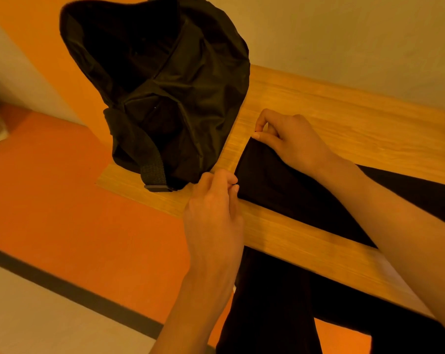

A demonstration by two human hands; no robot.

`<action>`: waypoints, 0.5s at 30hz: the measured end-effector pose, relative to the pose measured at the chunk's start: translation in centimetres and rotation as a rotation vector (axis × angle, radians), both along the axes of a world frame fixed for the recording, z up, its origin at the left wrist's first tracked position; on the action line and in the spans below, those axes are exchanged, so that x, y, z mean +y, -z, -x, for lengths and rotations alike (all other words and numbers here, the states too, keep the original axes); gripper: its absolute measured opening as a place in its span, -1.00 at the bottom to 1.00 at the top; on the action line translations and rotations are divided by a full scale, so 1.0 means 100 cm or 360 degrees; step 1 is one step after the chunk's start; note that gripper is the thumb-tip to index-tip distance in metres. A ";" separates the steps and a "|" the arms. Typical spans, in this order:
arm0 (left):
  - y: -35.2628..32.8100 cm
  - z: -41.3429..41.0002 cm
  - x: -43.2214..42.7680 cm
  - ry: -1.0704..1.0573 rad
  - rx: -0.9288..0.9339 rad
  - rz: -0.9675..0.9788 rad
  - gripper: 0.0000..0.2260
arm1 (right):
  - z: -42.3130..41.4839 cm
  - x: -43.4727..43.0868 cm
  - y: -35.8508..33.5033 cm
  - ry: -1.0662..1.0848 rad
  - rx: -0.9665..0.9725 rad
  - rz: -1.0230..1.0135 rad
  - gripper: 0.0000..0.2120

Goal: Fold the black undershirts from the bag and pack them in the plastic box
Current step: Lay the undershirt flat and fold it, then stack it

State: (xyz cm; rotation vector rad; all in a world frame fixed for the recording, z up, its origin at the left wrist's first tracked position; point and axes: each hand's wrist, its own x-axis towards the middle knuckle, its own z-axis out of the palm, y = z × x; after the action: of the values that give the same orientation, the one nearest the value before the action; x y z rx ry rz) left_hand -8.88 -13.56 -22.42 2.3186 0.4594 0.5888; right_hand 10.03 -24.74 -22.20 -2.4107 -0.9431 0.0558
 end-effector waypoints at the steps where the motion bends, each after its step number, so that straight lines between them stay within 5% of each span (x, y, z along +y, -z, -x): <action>1: 0.000 -0.001 0.000 -0.0006 0.0017 -0.0021 -0.95 | -0.001 0.000 0.001 -0.0016 -0.0051 0.0049 -0.86; 15: -0.003 -0.003 -0.001 -0.0009 0.0063 -0.0159 -0.90 | -0.020 -0.003 0.000 0.0036 -0.0348 0.0227 -0.58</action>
State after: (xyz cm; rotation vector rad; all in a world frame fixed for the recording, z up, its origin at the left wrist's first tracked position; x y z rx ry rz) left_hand -8.58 -13.70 -22.14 2.4284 0.4647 0.5811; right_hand 12.00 -25.05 -22.15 -2.5979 -1.0395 -0.1570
